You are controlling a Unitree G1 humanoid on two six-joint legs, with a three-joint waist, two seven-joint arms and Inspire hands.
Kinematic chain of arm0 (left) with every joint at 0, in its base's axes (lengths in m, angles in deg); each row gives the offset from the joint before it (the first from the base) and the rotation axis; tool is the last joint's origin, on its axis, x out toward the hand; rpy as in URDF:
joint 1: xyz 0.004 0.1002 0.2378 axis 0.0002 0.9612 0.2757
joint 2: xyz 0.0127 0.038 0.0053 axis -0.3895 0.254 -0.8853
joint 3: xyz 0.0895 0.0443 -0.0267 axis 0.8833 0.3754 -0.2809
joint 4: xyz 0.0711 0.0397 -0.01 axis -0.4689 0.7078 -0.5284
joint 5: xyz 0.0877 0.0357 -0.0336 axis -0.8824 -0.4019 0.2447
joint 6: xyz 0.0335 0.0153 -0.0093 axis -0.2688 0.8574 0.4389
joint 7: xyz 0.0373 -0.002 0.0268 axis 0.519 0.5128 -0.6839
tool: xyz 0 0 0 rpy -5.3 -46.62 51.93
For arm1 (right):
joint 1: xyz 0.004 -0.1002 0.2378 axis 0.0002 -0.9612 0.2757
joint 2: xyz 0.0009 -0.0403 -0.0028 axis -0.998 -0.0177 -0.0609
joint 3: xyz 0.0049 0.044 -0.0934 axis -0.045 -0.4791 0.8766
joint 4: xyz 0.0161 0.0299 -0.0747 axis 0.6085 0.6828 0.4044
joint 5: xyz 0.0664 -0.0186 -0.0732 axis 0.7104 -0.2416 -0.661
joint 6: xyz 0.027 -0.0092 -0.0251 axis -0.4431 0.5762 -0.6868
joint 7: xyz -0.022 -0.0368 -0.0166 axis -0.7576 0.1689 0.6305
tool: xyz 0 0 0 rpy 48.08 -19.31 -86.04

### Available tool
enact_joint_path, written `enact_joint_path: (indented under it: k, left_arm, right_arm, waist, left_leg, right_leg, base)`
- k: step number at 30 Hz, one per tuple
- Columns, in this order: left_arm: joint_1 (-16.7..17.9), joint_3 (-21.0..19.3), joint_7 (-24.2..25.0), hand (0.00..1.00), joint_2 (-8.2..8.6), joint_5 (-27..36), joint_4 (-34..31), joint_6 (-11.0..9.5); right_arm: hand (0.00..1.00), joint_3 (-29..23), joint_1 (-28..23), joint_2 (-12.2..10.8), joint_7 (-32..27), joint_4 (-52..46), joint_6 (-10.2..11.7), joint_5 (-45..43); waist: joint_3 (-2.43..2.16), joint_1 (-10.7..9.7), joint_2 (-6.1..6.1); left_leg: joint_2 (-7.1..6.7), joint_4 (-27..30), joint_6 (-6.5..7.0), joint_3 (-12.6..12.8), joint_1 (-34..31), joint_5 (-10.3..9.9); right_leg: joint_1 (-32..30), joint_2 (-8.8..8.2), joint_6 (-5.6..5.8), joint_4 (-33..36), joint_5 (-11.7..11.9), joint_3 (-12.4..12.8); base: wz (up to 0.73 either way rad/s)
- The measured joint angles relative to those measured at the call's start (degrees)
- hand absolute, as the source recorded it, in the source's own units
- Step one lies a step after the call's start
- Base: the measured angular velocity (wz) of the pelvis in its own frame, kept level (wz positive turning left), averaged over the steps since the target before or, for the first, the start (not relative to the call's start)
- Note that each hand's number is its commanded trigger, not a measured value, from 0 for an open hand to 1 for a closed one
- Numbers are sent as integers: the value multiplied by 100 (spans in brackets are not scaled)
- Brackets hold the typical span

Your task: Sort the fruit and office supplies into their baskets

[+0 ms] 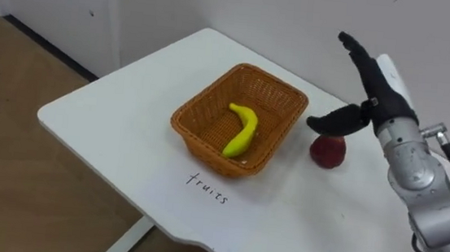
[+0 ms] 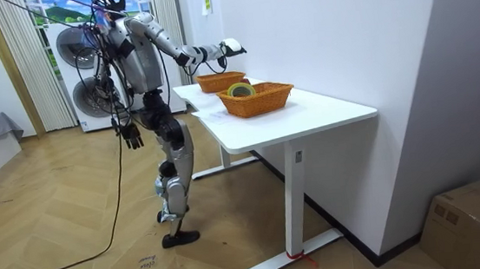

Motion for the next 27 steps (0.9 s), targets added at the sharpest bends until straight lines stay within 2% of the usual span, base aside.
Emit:
enact_joint_path:
  k: [2, 6, 13, 20, 22, 27]
  left_arm:
    - [8, 3, -6, 0, 41, 134, 2, -2]
    - [13, 44, 0, 0, 77, 415, 20, -5]
    - [46, 123, 8, 0, 65, 522, 37, -8]
    - [-156, 227, -20, 0, 53, 543, 102, -25]
    - [-269, 459, -42, 0, 54, 669, 140, -35]
    - [-595, 663, -56, 0, 58, 746, 159, -177]
  right_arm:
    - [0, -44, 17, 1, -114, 140, 43, 17]
    - [0, -84, 92, 22, -234, 573, 50, 198]
    - [0, -84, 169, 25, -375, 894, 57, 234]
    - [0, -83, 203, 99, -475, 1332, 71, 237]
    - [0, -44, 428, 98, -476, 1708, 166, 299]
    - [0, -1, 1084, 158, -472, 2615, 236, 495]
  waist:
    - [-15, -36, 37]
    - [-11, -55, 42]
    - [19, -176, 67]
    - [26, -179, 84]
    - [74, -200, 154]
    - [74, -194, 198]
  left_leg:
    - [-1, -5, 1, -5, 25, 2]
    - [-1, -5, 0, -13, 42, 3]
    - [-3, 4, 0, -4, -21, 7]
    - [-3, 19, 1, 0, -305, 21]
    - [-3, 42, 8, 2, -396, 26]
    - [4, 32, -2, 5, -792, 153]
  right_leg:
    - [25, -1, 0, 1, 0, -1]
    - [48, 0, 0, 0, 0, -14]
    - [-45, -9, 11, 0, -11, -22]
    - [-311, -12, 12, 11, -15, -28]
    - [-393, -19, 8, 28, -12, -30]
    - [-917, -62, -12, 229, 0, 19]
  base:
    - [0]
    - [0]
    - [0]
    - [1]
    - [2]
    - [0]
